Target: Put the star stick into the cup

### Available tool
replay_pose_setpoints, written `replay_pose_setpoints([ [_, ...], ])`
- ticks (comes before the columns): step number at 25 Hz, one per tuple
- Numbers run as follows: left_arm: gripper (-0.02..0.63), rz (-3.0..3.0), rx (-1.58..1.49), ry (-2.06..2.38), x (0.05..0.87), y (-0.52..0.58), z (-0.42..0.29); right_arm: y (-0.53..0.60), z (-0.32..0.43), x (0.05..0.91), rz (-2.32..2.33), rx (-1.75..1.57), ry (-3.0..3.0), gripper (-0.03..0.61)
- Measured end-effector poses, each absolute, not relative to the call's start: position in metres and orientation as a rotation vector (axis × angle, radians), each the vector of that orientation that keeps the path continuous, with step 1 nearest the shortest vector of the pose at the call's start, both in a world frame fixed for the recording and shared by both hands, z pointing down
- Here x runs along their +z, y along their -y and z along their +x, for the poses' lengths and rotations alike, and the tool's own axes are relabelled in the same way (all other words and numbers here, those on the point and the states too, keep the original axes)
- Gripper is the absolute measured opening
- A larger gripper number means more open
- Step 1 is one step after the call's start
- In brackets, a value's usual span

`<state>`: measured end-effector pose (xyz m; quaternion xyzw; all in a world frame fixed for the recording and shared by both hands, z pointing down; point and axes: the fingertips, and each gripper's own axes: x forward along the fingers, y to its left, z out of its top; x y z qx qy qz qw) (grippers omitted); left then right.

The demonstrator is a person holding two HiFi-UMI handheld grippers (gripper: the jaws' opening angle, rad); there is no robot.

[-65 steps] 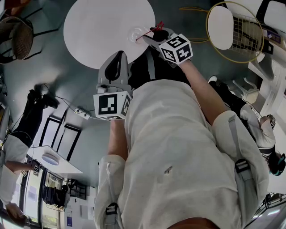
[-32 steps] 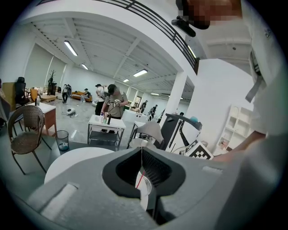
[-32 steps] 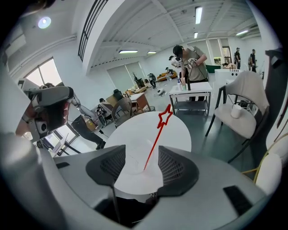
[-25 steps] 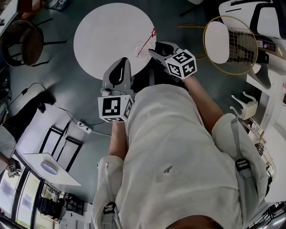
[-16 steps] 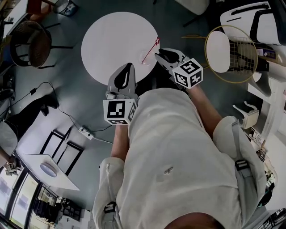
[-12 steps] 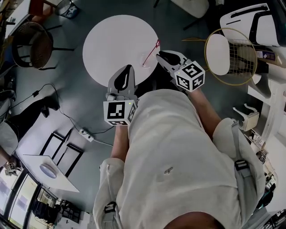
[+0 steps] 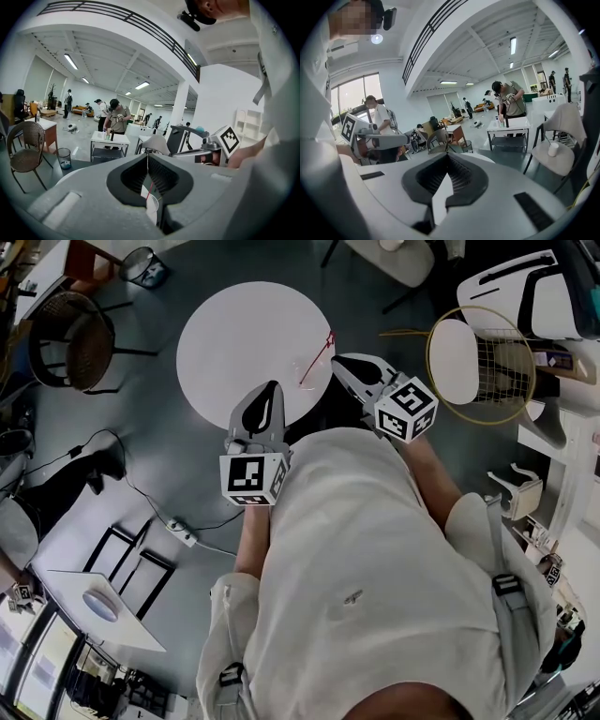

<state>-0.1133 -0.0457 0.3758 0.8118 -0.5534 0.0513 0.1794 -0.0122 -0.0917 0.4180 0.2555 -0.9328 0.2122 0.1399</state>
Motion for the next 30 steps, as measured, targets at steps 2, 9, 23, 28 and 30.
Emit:
replay_pose_setpoints([
  [2,0.012,2.293,0.138,1.565,0.377,0.045,-0.116,0.089,-0.014,0.417,0.728,0.602,2.695,0.009],
  [9,0.012,2.274,0.132,1.550,0.387,0.036,-0.107,0.080,0.003,0.414,0.743,0.603,2.677,0.009],
  [23,0.012,2.276,0.174,1.575,0.378,0.003,-0.056,0.059,0.041,0.396,0.727,0.590,2.744,0.009],
  [28,0.012,2.271,0.234,1.578,0.380,-0.025,-0.022,0.028,0.082,0.398,0.751,0.629,2.738,0.009],
  [30,0.012,2.252,0.240,1.563,0.386,-0.040,-0.003,0.013,0.100,0.404,0.758,0.650,2.729,0.009],
])
